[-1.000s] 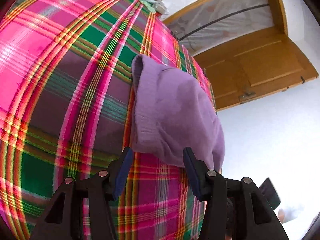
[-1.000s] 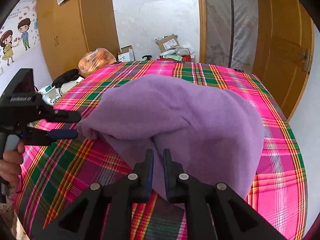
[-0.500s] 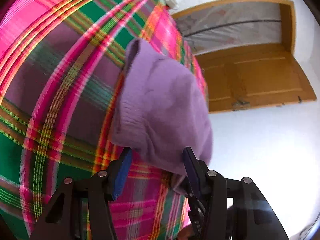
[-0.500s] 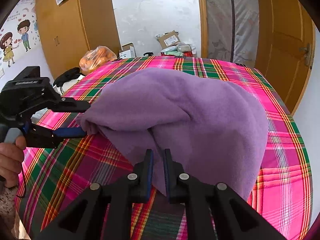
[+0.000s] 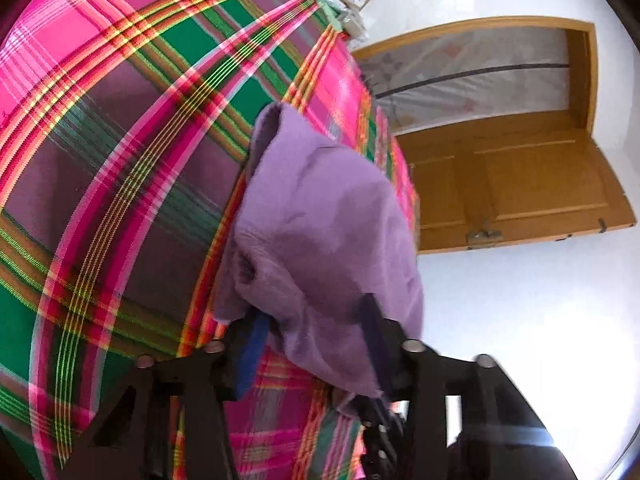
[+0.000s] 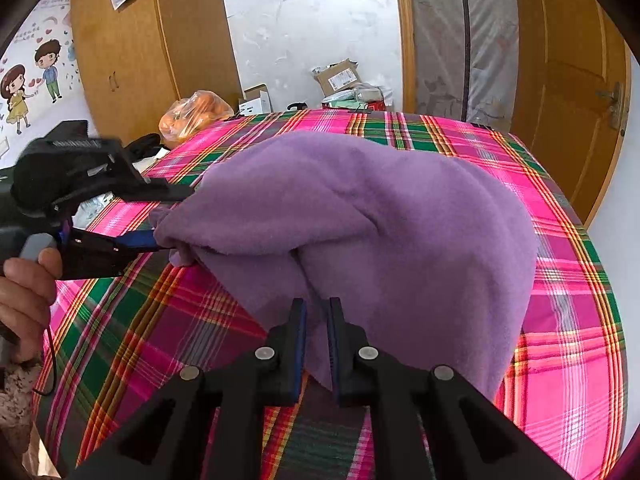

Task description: Fold clothes

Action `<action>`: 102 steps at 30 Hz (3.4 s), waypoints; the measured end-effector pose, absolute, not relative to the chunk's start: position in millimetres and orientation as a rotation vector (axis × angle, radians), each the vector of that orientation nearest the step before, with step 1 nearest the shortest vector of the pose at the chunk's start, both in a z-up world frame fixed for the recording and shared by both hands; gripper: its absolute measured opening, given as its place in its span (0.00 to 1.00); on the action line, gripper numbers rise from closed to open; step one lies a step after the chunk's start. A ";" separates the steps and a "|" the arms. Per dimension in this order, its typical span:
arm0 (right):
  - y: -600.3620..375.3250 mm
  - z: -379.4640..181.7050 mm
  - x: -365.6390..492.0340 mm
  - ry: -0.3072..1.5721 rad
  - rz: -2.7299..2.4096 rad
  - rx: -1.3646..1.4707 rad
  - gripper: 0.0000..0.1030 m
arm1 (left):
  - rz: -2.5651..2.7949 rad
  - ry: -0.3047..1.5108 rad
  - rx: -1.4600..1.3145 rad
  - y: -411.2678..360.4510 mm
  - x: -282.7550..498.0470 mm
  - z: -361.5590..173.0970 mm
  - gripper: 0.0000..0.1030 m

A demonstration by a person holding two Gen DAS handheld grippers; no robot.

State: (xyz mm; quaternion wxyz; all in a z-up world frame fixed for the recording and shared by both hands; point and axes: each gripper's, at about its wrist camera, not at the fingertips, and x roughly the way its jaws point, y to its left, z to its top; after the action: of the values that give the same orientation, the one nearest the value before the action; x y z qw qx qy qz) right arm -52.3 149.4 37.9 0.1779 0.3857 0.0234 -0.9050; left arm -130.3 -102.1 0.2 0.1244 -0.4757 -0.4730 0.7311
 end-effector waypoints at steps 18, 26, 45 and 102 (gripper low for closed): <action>140.6 25.7 -67.4 0.266 -2.598 1.136 0.38 | 2.321 -1.350 -1.187 -134.6 -136.0 40.1 0.09; 145.5 25.8 -68.3 0.290 -2.676 1.161 0.08 | 2.347 -1.346 -1.130 -155.8 -116.3 47.9 0.09; 126.2 132.5 -5.1 0.191 -2.704 0.714 0.06 | 2.555 -1.286 -0.803 -199.2 -30.6 125.8 0.09; 119.3 86.3 -137.6 -0.142 -2.516 1.052 0.18 | 2.571 -0.667 -1.106 -183.7 -120.4 106.7 0.41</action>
State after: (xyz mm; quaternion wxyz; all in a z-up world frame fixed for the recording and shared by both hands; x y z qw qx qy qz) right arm -137.6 119.3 86.3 0.2041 0.3772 -0.0509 -0.9019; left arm -120.4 -183.7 106.7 0.1316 -0.3810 -0.2298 0.8858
